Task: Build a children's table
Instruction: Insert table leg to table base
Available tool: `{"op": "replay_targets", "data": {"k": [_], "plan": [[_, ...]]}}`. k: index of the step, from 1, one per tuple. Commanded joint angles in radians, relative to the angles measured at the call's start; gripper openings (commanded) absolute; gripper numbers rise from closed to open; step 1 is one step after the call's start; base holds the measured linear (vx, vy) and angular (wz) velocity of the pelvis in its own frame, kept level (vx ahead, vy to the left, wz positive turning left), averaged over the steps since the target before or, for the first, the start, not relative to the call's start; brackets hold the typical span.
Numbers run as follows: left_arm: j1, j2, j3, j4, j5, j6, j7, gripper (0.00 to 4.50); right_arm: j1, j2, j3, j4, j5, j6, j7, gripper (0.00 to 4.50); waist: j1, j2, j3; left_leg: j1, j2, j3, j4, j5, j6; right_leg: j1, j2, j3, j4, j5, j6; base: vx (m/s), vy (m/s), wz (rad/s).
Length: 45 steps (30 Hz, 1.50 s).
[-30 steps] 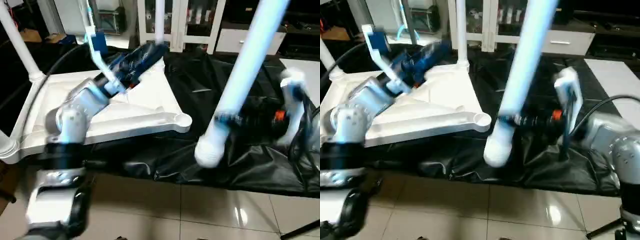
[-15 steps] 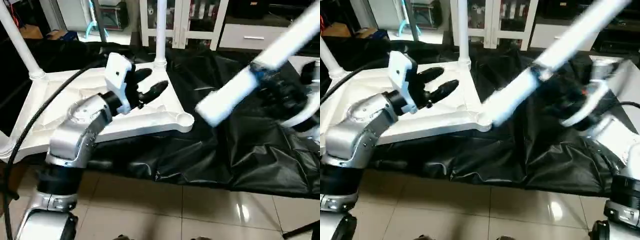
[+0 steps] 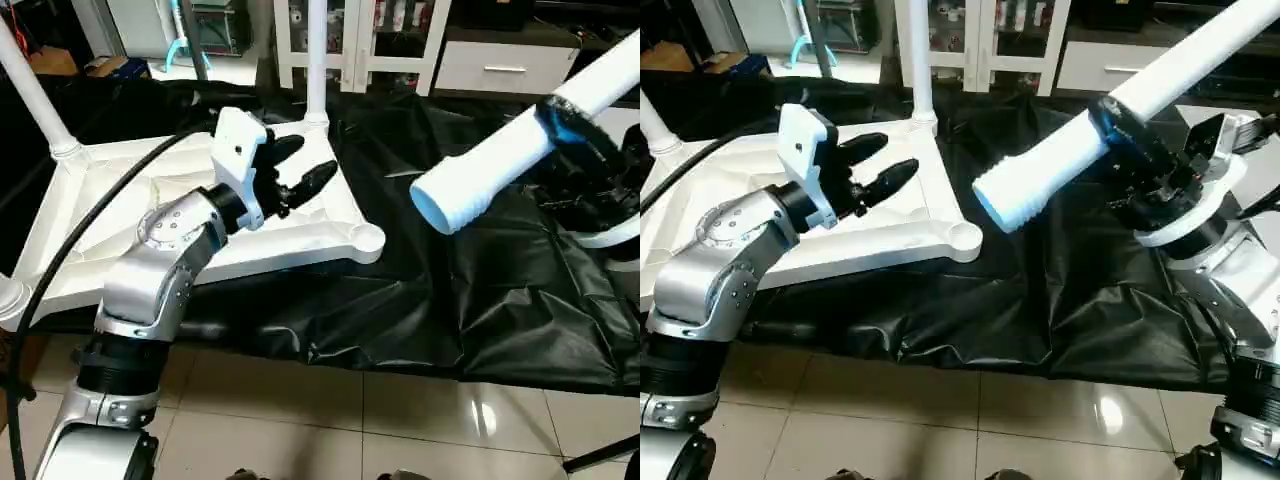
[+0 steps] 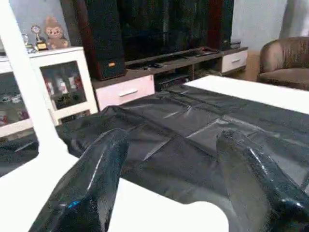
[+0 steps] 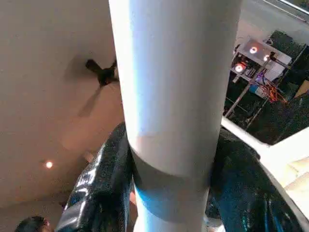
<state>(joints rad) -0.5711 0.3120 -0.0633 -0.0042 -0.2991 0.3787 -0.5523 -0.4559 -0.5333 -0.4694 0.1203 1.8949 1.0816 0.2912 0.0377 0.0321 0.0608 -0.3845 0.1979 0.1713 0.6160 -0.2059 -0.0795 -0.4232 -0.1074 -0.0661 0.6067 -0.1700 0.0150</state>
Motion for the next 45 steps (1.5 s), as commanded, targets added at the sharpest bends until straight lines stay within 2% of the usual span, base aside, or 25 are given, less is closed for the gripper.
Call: {"op": "replay_targets", "data": {"k": [1, 5, 6, 8, 9, 10, 11, 12, 13, 14, 17, 18, 19, 20, 21, 23, 26, 33, 34, 36, 37, 39, 40, 43, 45], "plan": [[0.009, 0.009, -0.013, -0.006, 0.016, -0.007, 0.006, 3.31, 0.005, -0.016, -0.021, -0.02, 0.031, -0.009, -0.012, 1.84, 0.004, -0.011, -0.065, 0.005, 0.01, 0.007, -0.076, -0.093, 0.029, 0.059, -0.016, 0.026, -0.072, -0.185, -0.196, 0.0, 0.0, 0.0], [0.014, 0.006, -0.014, -0.009, 0.017, -0.002, 0.005, 3.31, 0.006, -0.021, -0.021, -0.021, 0.024, -0.015, -0.026, 1.84, 0.004, -0.011, -0.063, 0.005, 0.01, 0.007, -0.078, -0.106, 0.022, 0.058, -0.017, 0.026, -0.074, -0.209, -0.19, 0.0, 0.0, 0.0], [0.018, 0.005, -0.013, -0.006, 0.024, 0.003, 0.015, 3.31, 0.007, -0.022, -0.018, -0.03, -0.016, -0.028, -0.026, 1.84, 0.004, -0.012, -0.063, 0.005, 0.009, 0.007, -0.077, -0.109, 0.02, 0.058, -0.017, 0.026, -0.075, -0.213, -0.188, 0.0, 0.0, 0.0], [0.035, -0.006, -0.005, 0.021, 0.078, -0.021, 0.088, 3.31, 0.02, -0.049, 0.05, -0.104, -0.369, -0.165, 0.011, 1.84, 0.004, -0.014, -0.061, 0.0, 0.011, 0.007, -0.078, -0.107, 0.002, 0.057, -0.015, 0.025, -0.075, -0.222, -0.169, 0.0, 0.0, 0.0], [0.042, -0.027, 0.015, 0.03, 0.085, -0.004, 0.142, 3.31, 0.031, -0.069, 0.095, -0.135, -0.478, -0.216, 0.018, 1.84, 0.004, -0.016, -0.063, -0.002, 0.009, 0.007, -0.076, -0.088, -0.012, 0.059, -0.015, 0.025, -0.075, -0.214, -0.153, 0.0, 0.0, 0.0], [0.053, -0.058, 0.041, 0.037, 0.094, 0.025, 0.217, 3.31, 0.053, -0.115, 0.182, -0.191, -0.648, -0.308, 0.047, 1.84, 0.005, -0.015, -0.064, -0.002, 0.011, 0.006, -0.076, -0.086, -0.018, 0.06, -0.016, 0.025, -0.073, -0.208, -0.148, 0.0, 0.0, 0.0], [0.07, -0.075, 0.048, 0.034, 0.107, 0.024, 0.253, 3.31, 0.069, -0.145, 0.247, -0.237, -0.764, -0.372, 0.061, 1.84, 0.003, -0.022, -0.063, -0.005, 0.009, 0.006, -0.074, -0.088, -0.027, 0.065, -0.016, 0.026, -0.074, -0.214, -0.14, 0.0, 0.0, 0.0], [0.07, -0.075, 0.048, 0.034, 0.107, 0.024, 0.253, 3.31, 0.069, -0.145, 0.247, -0.237, -0.764, -0.372, 0.061, 1.84, 0.004, -0.02, -0.061, -0.002, 0.006, 0.009, -0.075, -0.106, -0.016, 0.062, -0.016, 0.026, -0.082, -0.262, -0.126, 0.0, 0.0, 0.0], [0.115, -0.097, 0.041, 0.002, 0.133, -0.015, 0.288, 3.31, 0.08, -0.131, 0.275, -0.285, -0.819, -0.405, 0.013, 1.84, 0.002, -0.018, -0.063, -0.002, 0.005, 0.009, -0.076, -0.122, -0.006, 0.061, -0.016, 0.027, -0.083, -0.285, -0.122, 0.0, 0.0, 0.0], [0.117, -0.098, 0.041, 0.0, 0.134, -0.017, 0.29, 3.31, 0.081, -0.13, 0.276, -0.286, -0.821, -0.406, 0.01, 1.84, -0.002, -0.02, -0.064, -0.006, 0.007, 0.005, -0.077, -0.119, 0.008, 0.063, -0.016, 0.026, -0.084, -0.288, -0.119, 0.0, 0.0, 0.0], [0.185, -0.157, 0.051, -0.06, 0.132, 0.004, 0.362, 3.31, 0.104, -0.111, 0.317, -0.34, -0.894, -0.432, -0.087, 1.84, 0.0, -0.015, -0.072, 0.004, 0.012, 0.007, -0.071, -0.068, 0.039, 0.057, -0.012, 0.03, -0.076, -0.174, -0.158, 0.0, 0.0, 0.0], [0.208, -0.178, 0.052, -0.075, 0.127, 0.008, 0.379, 3.31, 0.111, -0.082, 0.307, -0.351, -0.916, -0.431, -0.167, 1.84, 0.0, -0.012, -0.072, 0.0, 0.012, 0.006, -0.07, -0.033, 0.052, 0.058, -0.009, 0.03, -0.069, -0.108, -0.179, 0.0, 0.0, 0.0], [0.212, -0.181, 0.051, -0.077, 0.126, 0.004, 0.38, 3.31, 0.112, -0.079, 0.308, -0.353, -0.93, -0.434, -0.177, 1.84, 0.0, -0.011, -0.072, 0.0, 0.013, 0.006, -0.07, -0.025, 0.057, 0.059, -0.01, 0.029, -0.066, -0.088, -0.187, 0.0, 0.0, 0.0], [0.236, -0.19, 0.042, -0.083, 0.131, -0.013, 0.385, 3.31, 0.12, -0.066, 0.316, -0.358, -1.002, -0.462, -0.206, 1.84, 0.002, -0.01, -0.073, 0.003, 0.014, 0.007, -0.068, -0.022, 0.064, 0.057, -0.007, 0.03, -0.064, -0.064, -0.199, 0.0, 0.0, 0.0], [0.251, -0.185, 0.023, -0.077, 0.164, -0.02, 0.398, 3.31, 0.137, -0.04, 0.316, -0.352, -1.019, -0.521, -0.129, 1.84, 0.003, -0.011, -0.073, 0.003, 0.013, 0.009, -0.068, -0.033, 0.071, 0.059, -0.006, 0.03, -0.065, -0.056, -0.204, 0.0, 0.0, 0.0], [0.257, -0.182, 0.007, -0.069, 0.19, -0.043, 0.402, 3.31, 0.153, -0.026, 0.319, -0.348, -1.05, -0.552, -0.118, 1.84, 0.003, -0.013, -0.069, 0.001, 0.013, 0.009, -0.071, -0.058, 0.08, 0.061, -0.008, 0.031, -0.066, -0.068, -0.2, 0.0, 0.0, 0.0], [0.264, -0.19, -0.01, -0.062, 0.219, -0.079, 0.408, 3.31, 0.195, -0.019, 0.341, -0.344, -1.129, -0.608, -0.12, 1.84, 0.003, -0.013, -0.068, 0.005, 0.017, 0.008, -0.073, -0.073, 0.075, 0.06, -0.009, 0.032, -0.071, -0.093, -0.191, 0.0, 0.0, 0.0], [0.262, -0.199, -0.029, -0.078, 0.187, -0.074, 0.362, 3.31, 0.236, 0.007, 0.342, -0.372, -1.127, -0.618, -0.057, 1.84, -0.007, -0.013, -0.067, 0.003, 0.016, 0.005, -0.077, -0.122, 0.06, 0.065, -0.01, 0.034, -0.071, -0.129, -0.182, 0.0, 0.0, 0.0], [0.263, -0.201, -0.028, -0.077, 0.186, -0.076, 0.362, 3.31, 0.238, 0.009, 0.341, -0.371, -1.13, -0.62, -0.052, 1.84, -0.008, -0.014, -0.066, 0.007, 0.018, 0.006, -0.079, -0.153, 0.056, 0.066, -0.009, 0.034, -0.074, -0.161, -0.178, 0.0, 0.0, 0.0], [0.266, -0.203, -0.03, -0.074, 0.19, -0.087, 0.357, 3.31, 0.248, 0.01, 0.35, -0.369, -1.157, -0.632, -0.036, 1.84, -0.016, -0.01, -0.056, 0.034, 0.018, 0.008, -0.092, -0.333, 0.038, 0.063, -0.003, 0.024, -0.095, -0.382, -0.151, 0.0, 0.0, 0.0], [0.268, -0.205, -0.031, -0.075, 0.189, -0.087, 0.353, 3.31, 0.254, 0.007, 0.357, -0.368, -1.173, -0.641, -0.027, 1.84, -0.02, -0.011, -0.052, 0.042, 0.016, 0.008, -0.095, -0.379, 0.036, 0.064, 0.001, 0.02, -0.101, -0.439, -0.142, 0.0, 0.0, 0.0], [0.273, -0.203, -0.036, -0.078, 0.191, -0.093, 0.344, 3.31, 0.263, 0.007, 0.367, -0.367, -1.195, -0.653, -0.012, 1.84, -0.032, -0.013, -0.04, 0.083, 0.005, 0.01, -0.094, -0.507, 0.042, 0.061, 0.013, 0.002, -0.129, -0.632, -0.111, 0.0, 0.0, 0.0], [0.275, -0.204, -0.036, -0.079, 0.193, -0.093, 0.343, 3.31, 0.266, 0.008, 0.37, -0.367, -1.201, -0.655, -0.007, 1.84, -0.035, -0.011, -0.036, 0.09, 0.004, 0.007, -0.098, -0.521, 0.047, 0.065, 0.014, -0.002, -0.134, -0.658, -0.105, 0.0, 0.0, 0.0], [0.275, -0.206, -0.038, -0.078, 0.198, -0.093, 0.346, 3.31, 0.267, 0.009, 0.373, -0.362, -1.211, -0.658, 0.008, 1.84, -0.048, -0.008, -0.044, 0.091, 0.002, 0.006, -0.105, -0.493, 0.06, 0.087, 0.012, 0.004, -0.129, -0.614, -0.125, 0.04, 0.005, -0.02], [0.274, -0.208, -0.04, -0.072, 0.202, -0.097, 0.349, 3.31, 0.266, 0.012, 0.373, -0.354, -1.222, -0.662, 0.018, 1.84, -0.057, -0.009, -0.055, 0.081, -0.003, 0.011, -0.107, -0.422, 0.083, 0.115, 0.011, 0.015, -0.119, -0.521, -0.175, 0.073, 0.008, -0.03]]}}
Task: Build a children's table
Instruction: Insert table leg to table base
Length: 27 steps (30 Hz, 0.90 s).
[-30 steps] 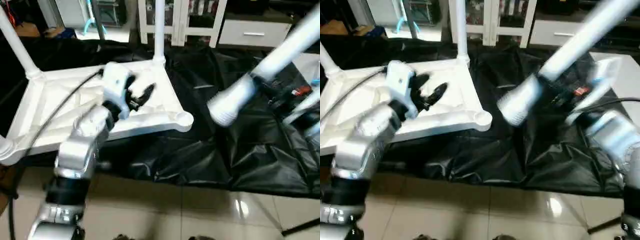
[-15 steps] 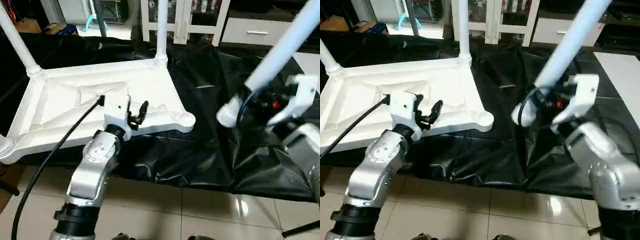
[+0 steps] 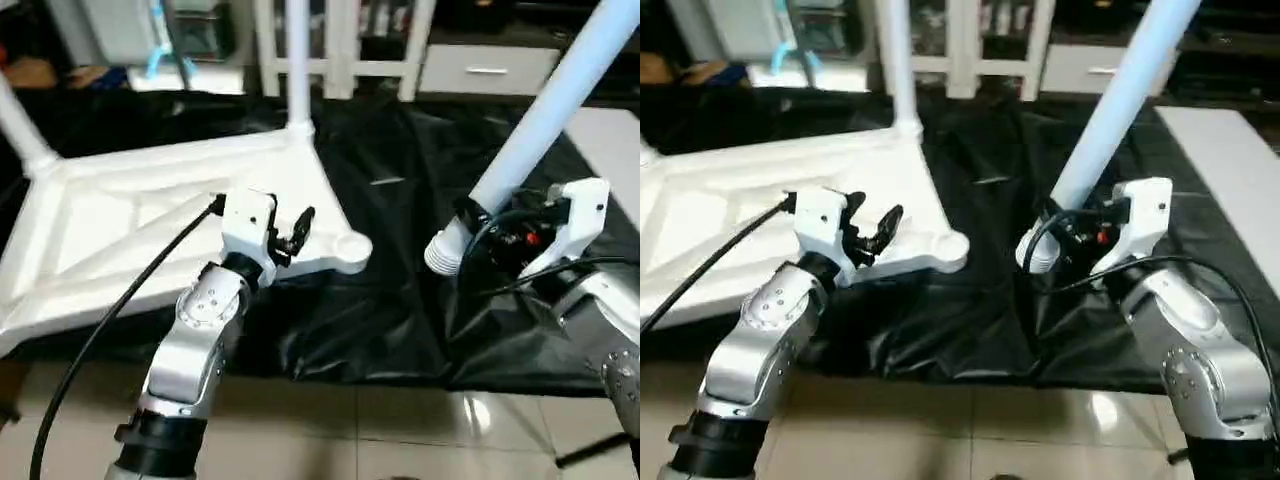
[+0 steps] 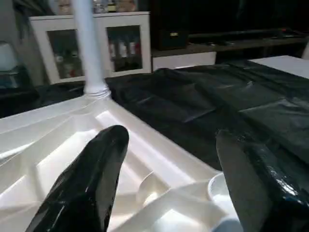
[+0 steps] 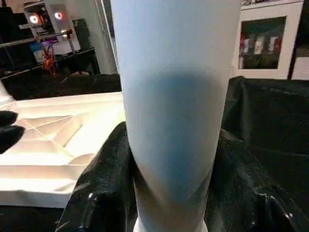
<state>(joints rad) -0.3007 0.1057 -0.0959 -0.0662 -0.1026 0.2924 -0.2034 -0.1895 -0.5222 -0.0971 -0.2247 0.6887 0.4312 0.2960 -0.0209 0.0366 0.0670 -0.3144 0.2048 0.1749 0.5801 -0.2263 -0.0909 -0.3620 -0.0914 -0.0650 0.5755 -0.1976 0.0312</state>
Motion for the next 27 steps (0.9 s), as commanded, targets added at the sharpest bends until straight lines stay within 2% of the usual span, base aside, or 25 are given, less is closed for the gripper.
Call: {"op": "replay_targets", "data": {"k": [1, 2, 4, 6, 7, 8, 9, 10, 11, 12, 13, 14, 15, 16, 17, 18, 19, 20, 21, 22, 23, 24, 25, 26, 27], "plan": [[0.004, -0.001, -0.007, -0.01, 0.006, -0.011, 0.0, 3.31, -0.001, 0.001, 0.0, -0.009, -0.015, -0.012, 0.014, 1.84, -0.002, -0.013, -0.065, 0.006, -0.011, 0.008, -0.07, -0.37, 0.104, 0.063, -0.005, 0.017, -0.084, -0.453, -0.209, 0.081, 0.013, -0.02], [0.002, -0.002, -0.007, -0.005, 0.008, -0.013, 0.002, 3.31, -0.004, -0.002, 0.003, -0.004, -0.033, -0.017, 0.023, 1.84, -0.006, -0.012, -0.073, -0.009, -0.016, 0.008, -0.065, -0.295, 0.128, 0.082, -0.004, 0.02, -0.075, -0.373, -0.239, 0.081, 0.013, -0.02], [0.002, -0.003, -0.006, -0.003, 0.011, -0.016, 0.004, 3.31, -0.004, 0.0, 0.002, -0.001, -0.046, -0.021, 0.035, 1.84, -0.008, -0.01, -0.078, -0.006, -0.02, 0.012, -0.059, -0.225, 0.167, 0.09, -0.003, 0.022, -0.068, -0.291, -0.281, 0.104, 0.012, 0.03], [0.002, -0.003, -0.004, -0.002, 0.012, -0.017, 0.005, 3.31, -0.005, 0.0, 0.003, -0.001, -0.048, -0.02, 0.038, 1.84, -0.005, -0.007, -0.085, -0.005, -0.028, 0.012, -0.048, -0.13, 0.221, 0.108, 0.003, 0.025, -0.054, -0.169, -0.325, 0.123, 0.008, 0.07], [0.002, -0.001, -0.001, -0.002, 0.013, -0.017, 0.004, 3.31, -0.005, 0.001, 0.003, -0.002, -0.048, -0.016, 0.043, 1.84, 0.01, -0.032, -0.08, -0.091, -0.064, -0.006, -0.019, -0.063, 0.316, 0.158, -0.011, 0.004, -0.066, -0.131, -0.29, 0.145, 0.013, 0.24], [0.003, 0.0, 0.0, -0.003, 0.013, -0.017, 0.004, 3.31, -0.005, 0.002, 0.004, -0.002, -0.048, -0.015, 0.046, 1.84, 0.007, -0.022, -0.09, -0.139, -0.088, -0.022, 0.023, 0.05, 0.445, 0.195, -0.044, -0.007, -0.077, -0.111, -0.217, 0.145, 0.013, 0.24], [0.008, 0.003, 0.003, -0.011, 0.012, -0.014, 0.001, 3.31, -0.006, 0.001, 0.008, -0.003, -0.056, -0.016, 0.052, 1.84, 0.001, 0.011, -0.093, -0.105, -0.079, -0.05, 0.023, 0.173, 0.501, 0.168, -0.031, -0.046, -0.073, -0.121, -0.197, 0.139, 0.026, 0.58], [0.01, 0.006, 0.006, -0.013, 0.011, -0.014, -0.001, 3.31, -0.008, 0.003, 0.006, 0.0, -0.057, -0.02, 0.054, 1.84, -0.01, 0.021, -0.089, -0.075, -0.078, -0.072, 0.021, 0.232, 0.53, 0.153, -0.004, -0.067, -0.066, -0.124, -0.186, 0.187, 0.009, 0.76], [0.012, 0.007, 0.006, -0.016, 0.011, -0.014, -0.002, 3.31, -0.01, 0.006, 0.004, 0.003, -0.058, -0.021, 0.055, 1.84, -0.034, 0.039, -0.093, 0.056, -0.056, -0.156, 0.015, 0.339, 0.627, 0.076, 0.055, -0.092, -0.011, -0.141, -0.13, 0.187, 0.009, 0.76], [0.015, 0.009, 0.006, -0.021, 0.011, -0.013, -0.003, 3.31, -0.015, 0.014, -0.001, 0.007, -0.063, -0.035, 0.054, 1.84, -0.066, 0.054, -0.094, 0.186, 0.02, -0.284, 0.01, 0.388, 0.747, -0.061, 0.059, -0.068, 0.098, -0.307, -0.028, 0.238, -0.046, 0.66], [0.017, 0.01, 0.007, -0.023, 0.01, -0.011, -0.004, 3.31, -0.019, 0.028, -0.017, 0.014, -0.04, -0.025, 0.045, 1.84, -0.075, 0.037, -0.089, 0.178, 0.054, -0.322, 0.002, 0.442, 0.765, -0.081, 0.039, -0.036, 0.126, -0.309, 0.007, 0.189, -0.13, 0.41], [0.019, 0.011, 0.006, -0.026, 0.01, -0.01, -0.004, 3.31, -0.023, 0.03, -0.022, 0.018, -0.046, -0.025, 0.044, 1.84, -0.067, 0.025, -0.077, 0.171, 0.09, -0.282, 0.005, 0.447, 0.625, -0.124, -0.006, 0.022, 0.156, -0.218, 0.022, 0.189, -0.13, 0.41], [0.021, 0.011, 0.005, -0.029, 0.009, -0.008, -0.006, 3.31, -0.026, 0.029, -0.021, 0.02, -0.051, -0.025, 0.05, 1.84, -0.06, 0.005, -0.069, 0.145, 0.086, -0.262, -0.017, 0.386, 0.551, -0.116, -0.02, 0.045, 0.159, -0.146, 0.021, 0.041, -0.181, 0.16], [0.021, 0.011, 0.005, -0.029, 0.009, -0.008, -0.006, 3.31, -0.026, 0.029, -0.021, 0.02, -0.051, -0.025, 0.05, 1.84, -0.037, -0.032, -0.068, 0.119, 0.015, -0.201, -0.015, 0.213, 0.429, -0.087, -0.042, 0.086, 0.079, 0.011, -0.037, 0.059, -0.162, 0.11], [0.027, 0.011, -0.002, -0.037, 0.004, 0.008, -0.015, 3.31, -0.028, 0.023, -0.019, 0.019, -0.065, -0.033, 0.07, 1.84, 0.006, -0.107, -0.073, -0.045, -0.189, -0.082, 0.118, -0.06, 0.343, 0.128, -0.037, 0.204, -0.006, 0.051, -0.032, 0.059, -0.162, 0.11], [0.027, 0.011, -0.002, -0.037, 0.004, 0.008, -0.015, 3.31, -0.028, 0.023, -0.019, 0.019, -0.065, -0.033, 0.07, 1.84, 0.033, -0.103, -0.089, -0.1, -0.191, -0.077, 0.181, -0.105, 0.281, 0.185, -0.05, 0.221, 0.005, 0.262, -0.042, 0.178, -0.098, 0.25], [0.027, 0.011, -0.003, -0.038, 0.003, 0.013, -0.018, 3.31, -0.03, 0.025, -0.021, 0.02, -0.068, -0.034, 0.072, 1.84, 0.039, -0.098, -0.086, -0.114, -0.188, -0.078, 0.186, -0.059, 0.238, 0.181, -0.035, 0.206, 0.022, 0.396, -0.013, 0.16, -0.062, 0.15], [0.028, 0.009, -0.002, -0.038, 0.001, 0.014, -0.019, 3.31, -0.034, 0.026, -0.022, 0.022, -0.07, -0.035, 0.075, 1.84, 0.037, -0.088, -0.068, -0.122, -0.187, -0.074, 0.179, 0.023, 0.174, 0.178, -0.03, 0.169, 0.022, 0.585, 0.062, 0.16, -0.062, 0.15], [0.028, 0.004, 0.0, -0.04, -0.014, 0.027, -0.026, 3.31, -0.037, 0.026, -0.024, 0.023, -0.071, -0.036, 0.082, 1.84, 0.046, -0.064, -0.064, -0.115, -0.161, -0.084, 0.156, 0.099, 0.135, 0.152, -0.055, 0.153, -0.001, 0.556, 0.065, 0.126, -0.056, -0.09], [0.028, 0.003, 0.003, -0.04, -0.021, 0.049, -0.027, 3.31, -0.041, 0.029, -0.023, 0.026, -0.075, -0.037, 0.089, 1.84, 0.051, -0.032, -0.061, -0.128, -0.115, -0.105, 0.101, 0.185, 0.162, 0.136, -0.057, 0.132, -0.018, 0.463, 0.034, 0.115, -0.031, -0.09], [0.029, 0.004, 0.0, -0.039, -0.019, 0.063, -0.028, 3.31, -0.045, 0.029, -0.025, 0.029, -0.076, -0.038, 0.095, 1.84, 0.058, 0.0, -0.071, -0.123, -0.076, -0.124, 0.061, 0.206, 0.19, 0.137, -0.058, 0.119, -0.014, 0.421, 0.032, 0.115, -0.031, -0.09], [0.031, 0.001, 0.006, -0.036, -0.042, 0.064, -0.047, 3.31, -0.049, 0.029, -0.024, 0.034, -0.079, -0.039, 0.1, 1.84, 0.036, 0.043, -0.08, -0.08, 0.02, -0.167, 0.014, 0.281, 0.296, 0.11, -0.021, 0.045, 0.042, 0.345, 0.064, 0.109, 0.02, -0.1], [0.039, 0.008, 0.016, -0.04, -0.084, 0.067, -0.094, 3.31, -0.051, 0.029, -0.021, 0.038, -0.078, -0.04, 0.11, 1.84, -0.001, 0.046, -0.088, -0.039, 0.099, -0.23, -0.004, 0.33, 0.411, 0.06, -0.005, 0.018, 0.111, 0.202, 0.049, 0.089, 0.058, -0.22], [0.044, 0.014, 0.024, -0.043, -0.116, 0.067, -0.129, 3.47, -0.052, 0.03, -0.017, 0.041, -0.077, -0.041, 0.117, 1.84, -0.003, 0.038, -0.101, 0.038, 0.138, -0.288, 0.028, 0.738, 0.538, -0.035, -0.024, 0.067, 0.151, 0.004, 0.024, 0.089, 0.058, -0.22], [0.049, 0.027, 0.031, -0.05, -0.157, 0.058, -0.185, 3.64, -0.053, 0.029, -0.014, 0.042, -0.072, -0.037, 0.129, 1.84, 0.01, 0.012, -0.105, 0.023, 0.097, -0.261, 0.043, 1.049, 0.468, -0.047, -0.044, 0.11, 0.124, 0.131, 0.065, 0.048, 0.07, -0.13]]}}
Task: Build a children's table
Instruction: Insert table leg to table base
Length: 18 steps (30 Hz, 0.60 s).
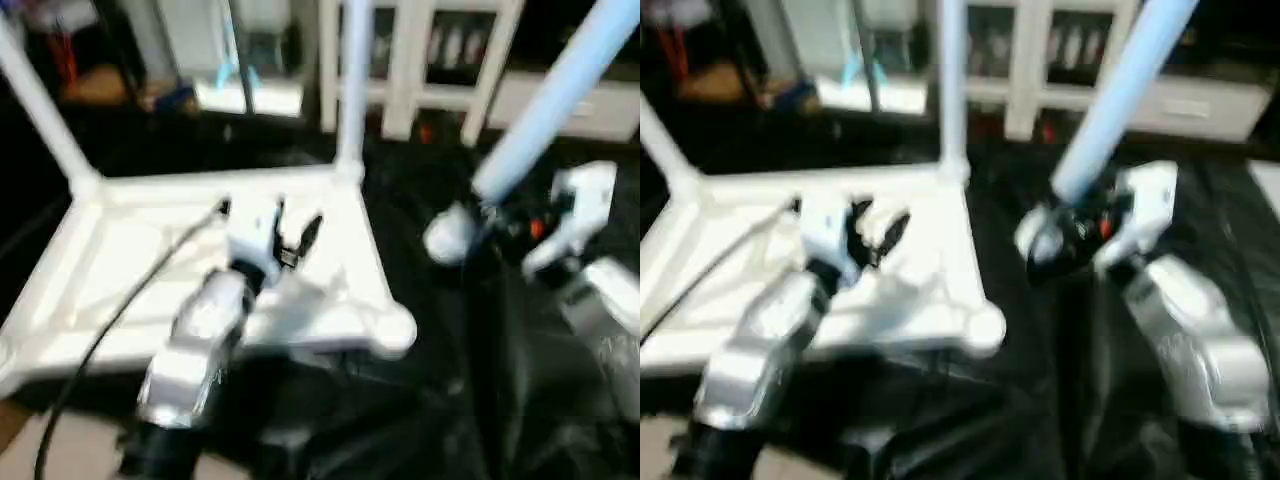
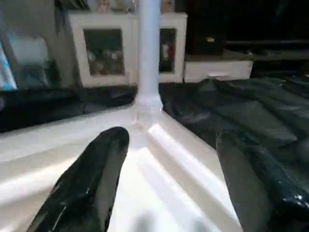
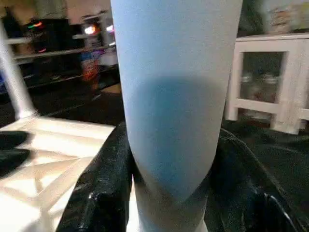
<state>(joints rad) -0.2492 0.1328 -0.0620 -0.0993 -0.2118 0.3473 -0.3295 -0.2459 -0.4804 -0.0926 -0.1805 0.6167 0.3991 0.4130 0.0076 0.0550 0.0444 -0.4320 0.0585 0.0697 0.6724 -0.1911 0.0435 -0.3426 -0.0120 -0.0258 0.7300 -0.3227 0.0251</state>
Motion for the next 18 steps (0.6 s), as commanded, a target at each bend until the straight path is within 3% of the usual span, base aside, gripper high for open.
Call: {"op": "replay_targets", "data": {"k": [1, 2, 3, 4, 5, 6, 7, 8, 9, 10, 12, 13, 14, 15, 18], "plan": [[0.0, 0.011, -0.002, -0.023, -0.07, -0.005, -0.097, 3.64, 0.002, -0.015, -0.016, -0.002, 0.002, -0.002, 0.021, 1.84, -0.014, -0.02, -0.077, 0.11, 0.196, -0.122, -0.067, 1.03, 0.277, -0.046, -0.11, 0.066, -0.055, 0.303, 0.074, -0.066, 0.144, 0.0], [-0.005, 0.034, -0.008, -0.026, -0.089, 0.015, -0.141, 3.67, -0.002, -0.016, -0.014, 0.001, 0.008, 0.0, 0.037, 1.84, 0.006, -0.04, -0.07, 0.068, 0.108, -0.069, -0.081, 0.756, 0.19, -0.023, -0.089, 0.053, -0.118, 0.32, 0.025, -0.066, 0.144, 0.0], [-0.008, 0.045, -0.012, -0.027, -0.098, 0.026, -0.16, 3.77, -0.004, -0.017, -0.014, 0.003, 0.011, 0.0, 0.045, 1.84, 0.008, -0.048, -0.057, 0.032, 0.076, -0.024, -0.085, 0.282, 0.128, -0.005, -0.138, 0.052, -0.164, 0.206, -0.062, -0.106, 0.101, -0.01], [-0.009, 0.053, -0.015, -0.027, -0.103, 0.032, -0.176, 3.91, -0.006, -0.017, -0.014, 0.004, 0.013, 0.001, 0.05, 1.84, 0.012, -0.051, -0.053, 0.024, 0.08, -0.014, -0.085, 0.079, 0.095, 0.011, -0.172, 0.056, -0.176, 0.128, -0.108, -0.076, 0.001, -0.05], [-0.017, 0.098, -0.041, -0.02, -0.121, 0.048, -0.267, 4.02, -0.01, -0.024, -0.014, 0.01, 0.025, 0.004, 0.086, 1.84, 0.02, -0.051, -0.051, 0.034, 0.106, -0.009, -0.098, -0.163, 0.03, 0.02, -0.193, 0.05, -0.185, -0.015, -0.182, -0.076, 0.001, -0.05], [-0.021, 0.11, -0.048, -0.017, -0.122, 0.053, -0.288, 4.06, -0.012, -0.027, -0.015, 0.01, 0.028, 0.004, 0.096, 1.84, 0.012, -0.03, -0.046, 0.04, 0.125, -0.008, -0.124, -0.328, -0.032, 0.007, -0.17, 0.032, -0.183, -0.14, -0.207, -0.084, 0.002, -0.08], [-0.037, 0.136, -0.068, -0.011, -0.136, 0.076, -0.348, 4.06, -0.019, -0.038, -0.029, 0.006, 0.057, 0.024, 0.12, 1.84, 0.007, -0.01, -0.042, 0.042, 0.131, -0.012, -0.137, -0.408, -0.073, 0.0, -0.152, 0.026, -0.175, -0.171, -0.203, -0.086, 0.017, -0.08], [-0.084, 0.156, -0.083, 0.035, -0.147, 0.094, -0.421, 4.11, -0.039, -0.046, -0.05, 0.003, 0.107, 0.043, 0.172, 1.84, -0.01, -0.002, -0.034, 0.053, 0.135, -0.018, -0.157, -0.6, -0.157, -0.018, -0.126, 0.021, -0.178, -0.218, -0.167, -0.086, 0.017, -0.08], [-0.106, 0.156, -0.08, 0.065, -0.153, 0.101, -0.44, 4.22, -0.048, -0.044, -0.054, 0.006, 0.122, 0.043, 0.194, 1.84, -0.014, -0.009, -0.038, 0.07, 0.13, -0.017, -0.158, -0.724, -0.205, -0.029, -0.124, 0.016, -0.182, -0.243, -0.145, -0.108, 0.042, -0.01], [-0.111, 0.156, -0.079, 0.072, -0.154, 0.102, -0.442, 4.36, -0.05, -0.043, -0.055, 0.007, 0.124, 0.042, 0.199, 1.84, -0.014, -0.011, -0.038, 0.073, 0.129, -0.013, -0.158, -0.742, -0.21, -0.033, -0.128, 0.017, -0.186, -0.248, -0.139, -0.104, 0.04, 0.04], [-0.138, 0.178, -0.111, 0.122, -0.139, 0.093, -0.5, 4.47, -0.033, -0.07, -0.049, -0.007, 0.127, 0.05, 0.239, 1.84, -0.011, 0.019, -0.03, 0.066, 0.129, -0.017, -0.164, -0.759, -0.223, -0.027, -0.148, 0.025, -0.198, -0.301, -0.122, -0.088, 0.039, 0.0], [-0.144, 0.186, -0.116, 0.129, -0.142, 0.103, -0.51, 4.49, -0.029, -0.074, -0.046, -0.013, 0.131, 0.052, 0.252, 1.84, -0.014, 0.009, -0.029, 0.063, 0.128, -0.014, -0.167, -0.771, -0.228, -0.028, -0.143, 0.023, -0.203, -0.314, -0.111, -0.058, 0.046, -0.12], [-0.148, 0.19, -0.117, 0.141, -0.137, 0.107, -0.507, 4.49, -0.021, -0.085, -0.039, -0.019, 0.128, 0.055, 0.271, 1.84, -0.016, 0.005, -0.034, 0.058, 0.127, -0.017, -0.17, -0.765, -0.224, -0.018, -0.145, 0.02, -0.197, -0.307, -0.107, -0.058, 0.046, -0.12], [-0.144, 0.219, -0.136, 0.147, -0.124, 0.107, -0.528, 4.49, -0.003, -0.099, -0.021, -0.035, 0.124, 0.066, 0.297, 1.84, -0.017, 0.005, -0.036, 0.052, 0.126, -0.016, -0.172, -0.745, -0.215, -0.015, -0.149, 0.019, -0.198, -0.305, -0.107, 0.0, 0.0, 0.0], [-0.143, 0.235, -0.14, 0.152, -0.126, 0.119, -0.544, 4.49, 0.003, -0.104, -0.014, -0.047, 0.127, 0.082, 0.309, 1.84, -0.024, -0.003, -0.035, 0.048, 0.124, -0.014, -0.167, -0.714, -0.191, -0.022, -0.159, 0.021, -0.207, -0.361, -0.112, 0.0, 0.0, 0.0]]}}
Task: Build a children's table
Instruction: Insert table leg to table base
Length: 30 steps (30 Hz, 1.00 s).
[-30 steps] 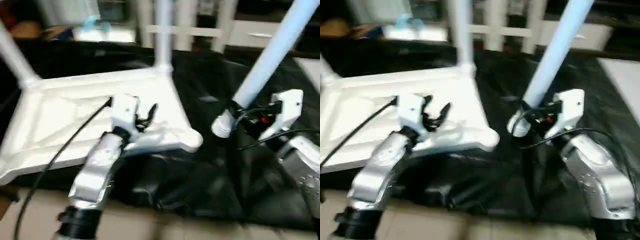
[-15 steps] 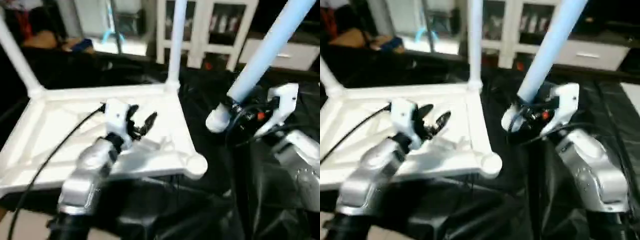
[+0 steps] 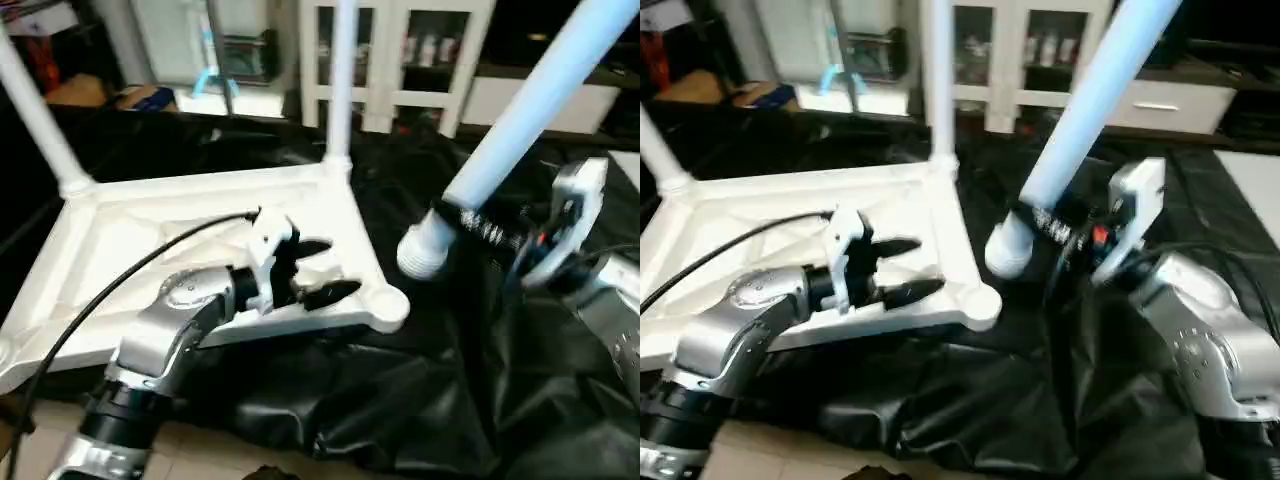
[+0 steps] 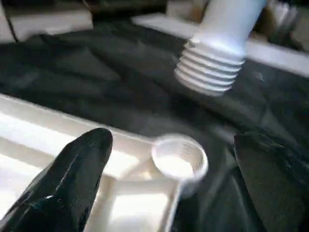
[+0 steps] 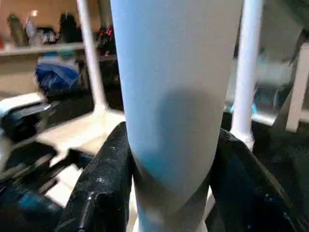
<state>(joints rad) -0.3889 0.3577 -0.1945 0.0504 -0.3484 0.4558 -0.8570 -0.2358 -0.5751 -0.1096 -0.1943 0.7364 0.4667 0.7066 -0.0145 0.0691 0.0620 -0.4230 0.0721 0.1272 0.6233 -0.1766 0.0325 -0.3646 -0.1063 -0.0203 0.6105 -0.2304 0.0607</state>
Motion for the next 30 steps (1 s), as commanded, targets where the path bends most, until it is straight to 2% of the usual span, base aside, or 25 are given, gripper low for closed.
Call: {"op": "replay_targets", "data": {"k": [1, 2, 5, 8, 9, 10, 11, 12, 13, 14, 15, 16, 17, 18, 19, 20, 21, 22, 23, 24, 25, 26, 27, 28, 30], "plan": [[-0.002, 0.019, -0.014, 0.018, 0.008, 0.01, -0.045, 4.49, -0.005, -0.009, 0.008, -0.033, 0.019, 0.024, 0.035, 1.84, -0.007, -0.034, -0.052, 0.038, 0.111, -0.069, -0.116, -0.727, -0.174, -0.002, -0.065, 0.012, -0.093, -0.476, -0.146, 0.0, 0.0, 0.0], [0.0, 0.033, -0.03, 0.041, 0.02, 0.006, -0.08, 4.49, 0.005, -0.014, 0.017, -0.031, 0.016, 0.025, 0.058, 1.84, -0.009, -0.021, -0.049, 0.038, 0.111, -0.072, -0.117, -0.753, -0.178, -0.003, -0.067, 0.006, -0.092, -0.512, -0.143, 0.0, 0.0, 0.0], [0.009, 0.053, -0.069, 0.052, 0.05, 0.007, -0.103, 4.49, 0.022, -0.032, 0.021, -0.046, 0.012, 0.033, 0.065, 1.84, -0.016, -0.02, -0.041, 0.033, 0.114, -0.072, -0.146, -0.892, -0.219, 0.004, -0.046, -0.021, -0.082, -0.551, -0.108, 0.0, 0.0, 0.0], [-0.002, 0.056, -0.102, 0.101, 0.099, -0.036, -0.092, 4.49, 0.022, -0.042, 0.006, -0.043, 0.01, 0.039, 0.07, 1.84, -0.001, -0.015, -0.042, 0.021, 0.111, -0.029, -0.198, -0.931, -0.233, 0.015, -0.009, -0.04, -0.042, -0.513, -0.111, -0.038, -0.008, 0.03], [-0.011, 0.055, -0.109, 0.121, 0.118, -0.051, -0.076, 4.49, 0.022, -0.048, 0.004, -0.04, 0.003, 0.038, 0.074, 1.84, 0.023, -0.019, -0.05, 0.013, 0.109, 0.005, -0.227, -0.882, -0.23, 0.029, 0.0, -0.037, 0.001, -0.475, -0.117, -0.083, -0.025, 0.11], [-0.026, 0.049, -0.114, 0.156, 0.145, -0.082, -0.051, 4.49, 0.023, -0.052, -0.001, -0.037, 0.0, 0.038, 0.076, 1.84, 0.024, -0.035, -0.053, 0.018, 0.108, 0.021, -0.226, -0.825, -0.216, 0.024, 0.001, -0.027, -0.002, -0.498, -0.11, -0.031, -0.05, 0.23], [-0.039, 0.042, -0.113, 0.184, 0.168, -0.102, -0.02, 4.49, 0.024, -0.054, -0.006, -0.038, 0.003, 0.04, 0.077, 1.84, 0.023, -0.086, -0.057, 0.158, 0.054, 0.025, 0.033, -0.513, -0.16, -0.118, -0.109, 0.02, -0.202, -0.752, -0.103, -0.031, -0.05, 0.23], [-0.049, 0.036, -0.111, 0.204, 0.185, -0.116, 0.0, 4.49, 0.025, -0.055, -0.011, -0.039, 0.004, 0.043, 0.081, 1.84, 0.014, -0.063, -0.036, 0.053, 0.05, -0.074, 0.083, -0.114, -0.059, -0.018, -0.183, 0.091, -0.189, -0.714, -0.143, 0.0, 0.0, 0.0], [-0.063, 0.019, -0.094, 0.229, 0.191, -0.128, 0.036, 4.49, 0.028, -0.057, -0.017, -0.044, 0.005, 0.047, 0.081, 1.84, 0.03, -0.046, -0.039, 0.023, 0.07, -0.088, 0.048, -0.062, -0.063, 0.03, -0.166, 0.079, -0.152, -0.669, -0.154, 0.002, 0.034, -0.23], [-0.07, 0.01, -0.083, 0.241, 0.193, -0.133, 0.053, 4.49, 0.031, -0.061, -0.021, -0.047, 0.007, 0.049, 0.081, 1.84, 0.031, -0.026, -0.034, 0.071, 0.111, -0.077, -0.052, -0.366, -0.104, -0.011, -0.052, 0.007, -0.115, -0.561, -0.161, 0.002, 0.034, -0.23], [-0.076, 0.001, -0.074, 0.249, 0.191, -0.128, 0.069, 4.49, 0.034, -0.064, -0.025, -0.051, 0.011, 0.051, 0.08, 1.84, 0.018, -0.016, -0.04, 0.108, 0.136, -0.074, -0.1, -0.724, -0.152, -0.029, 0.009, -0.021, -0.087, -0.359, -0.147, -0.1, 0.019, 0.09], [-0.079, -0.006, -0.067, 0.261, 0.194, -0.136, 0.085, 4.49, 0.04, -0.066, -0.029, -0.055, 0.01, 0.051, 0.077, 1.84, 0.006, -0.012, -0.034, 0.098, 0.144, -0.079, -0.125, -0.806, -0.148, -0.014, 0.012, -0.03, -0.076, -0.27, -0.149, -0.125, 0.026, 0.18], [-0.082, -0.013, -0.062, 0.274, 0.199, -0.141, 0.105, 4.49, 0.045, -0.066, -0.032, -0.057, 0.007, 0.051, 0.073, 1.84, 0.004, 0.008, -0.03, 0.082, 0.155, -0.077, -0.171, -0.912, -0.144, 0.015, 0.013, -0.05, -0.041, -0.139, -0.151, -0.125, 0.026, 0.18], [-0.084, -0.022, -0.055, 0.292, 0.201, -0.157, 0.119, 4.49, 0.048, -0.065, -0.035, -0.059, 0.006, 0.051, 0.069, 1.84, 0.008, 0.002, -0.024, 0.052, 0.161, -0.061, -0.216, -0.975, -0.134, 0.049, 0.014, -0.065, 0.004, -0.103, -0.127, -0.103, 0.05, 0.08], [-0.086, -0.027, -0.052, 0.302, 0.202, -0.167, 0.124, 4.49, 0.05, -0.064, -0.035, -0.06, 0.005, 0.05, 0.067, 1.84, 0.025, 0.0, -0.018, 0.022, 0.167, -0.042, -0.254, -1.004, -0.126, 0.073, 0.022, -0.066, 0.055, -0.111, -0.107, -0.12, -0.016, 0.13], [-0.088, -0.034, -0.047, 0.314, 0.201, -0.177, 0.128, 4.49, 0.051, -0.066, -0.036, -0.061, 0.005, 0.05, 0.065, 1.84, 0.071, -0.023, -0.025, -0.017, 0.16, 0.011, -0.275, -0.927, -0.103, 0.105, 0.024, -0.034, 0.118, -0.176, -0.081, -0.12, -0.016, 0.13], [-0.091, -0.041, -0.044, 0.325, 0.2, -0.186, 0.128, 4.49, 0.052, -0.067, -0.037, -0.062, 0.007, 0.051, 0.064, 1.84, 0.059, -0.09, -0.041, 0.128, 0.104, 0.037, -0.08, -0.587, -0.14, -0.043, -0.037, 0.038, -0.063, -0.745, -0.027, -0.027, -0.126, 0.21], [-0.098, -0.047, -0.047, 0.344, 0.205, -0.201, 0.123, 4.49, 0.055, -0.07, -0.042, -0.066, 0.008, 0.055, 0.064, 1.84, 0.051, -0.072, -0.05, 0.121, 0.049, -0.032, 0.081, -0.103, -0.06, -0.06, -0.116, 0.117, -0.179, -1.027, -0.101, 0.065, -0.104, 0.05], [-0.103, -0.05, -0.05, 0.354, 0.208, -0.21, 0.116, 4.49, 0.057, -0.071, -0.046, -0.068, 0.008, 0.057, 0.064, 1.84, 0.06, -0.071, -0.04, 0.058, 0.047, -0.054, 0.072, -0.038, -0.035, 0.003, -0.119, 0.14, -0.168, -0.958, -0.118, 0.065, -0.104, 0.05], [-0.107, -0.052, -0.053, 0.363, 0.21, -0.216, 0.112, 4.49, 0.058, -0.071, -0.049, -0.069, 0.008, 0.059, 0.065, 1.84, 0.084, -0.052, -0.047, 0.061, 0.096, -0.046, -0.024, -0.072, -0.047, 0.023, -0.076, 0.09, -0.11, -0.682, -0.154, 0.0, 0.0, 0.0], [-0.116, -0.055, -0.058, 0.379, 0.215, -0.229, 0.104, 4.49, 0.059, -0.072, -0.054, -0.068, 0.006, 0.06, 0.065, 1.84, 0.077, -0.065, -0.044, 0.087, 0.101, -0.025, -0.047, -0.151, -0.049, -0.018, -0.011, 0.063, -0.092, -0.558, -0.162, -0.04, -0.043, 0.21], [-0.118, -0.056, -0.06, 0.382, 0.216, -0.231, 0.103, 4.49, 0.059, -0.072, -0.054, -0.067, 0.005, 0.06, 0.065, 1.84, 0.058, -0.057, -0.057, 0.101, 0.122, -0.016, -0.075, -0.249, -0.034, -0.011, 0.003, 0.05, -0.063, -0.309, -0.22, -0.04, -0.043, 0.21], [-0.136, -0.063, -0.064, 0.406, 0.228, -0.256, 0.108, 4.49, 0.058, -0.073, -0.057, -0.063, 0.002, 0.057, 0.064, 1.84, 0.054, -0.043, -0.059, 0.097, 0.128, -0.002, -0.085, -0.284, -0.017, -0.005, -0.004, 0.05, -0.066, -0.206, -0.266, -0.087, -0.042, 0.26], [-0.142, -0.069, -0.059, 0.408, 0.227, -0.266, 0.115, 4.49, 0.058, -0.072, -0.06, -0.063, 0.001, 0.055, 0.062, 1.84, 0.048, -0.041, -0.057, 0.091, 0.129, 0.004, -0.09, -0.304, -0.012, -0.003, -0.008, 0.049, -0.073, -0.208, -0.275, -0.055, 0.002, 0.11], [-0.144, -0.08, -0.046, 0.403, 0.219, -0.275, 0.129, 4.49, 0.059, -0.069, -0.065, -0.066, 0.002, 0.054, 0.056, 1.84, 0.037, -0.038, -0.052, 0.081, 0.137, 0.006, -0.099, -0.398, -0.045, -0.002, -0.02, 0.043, -0.086, -0.326, -0.259, -0.028, 0.001, 0.06]]}}
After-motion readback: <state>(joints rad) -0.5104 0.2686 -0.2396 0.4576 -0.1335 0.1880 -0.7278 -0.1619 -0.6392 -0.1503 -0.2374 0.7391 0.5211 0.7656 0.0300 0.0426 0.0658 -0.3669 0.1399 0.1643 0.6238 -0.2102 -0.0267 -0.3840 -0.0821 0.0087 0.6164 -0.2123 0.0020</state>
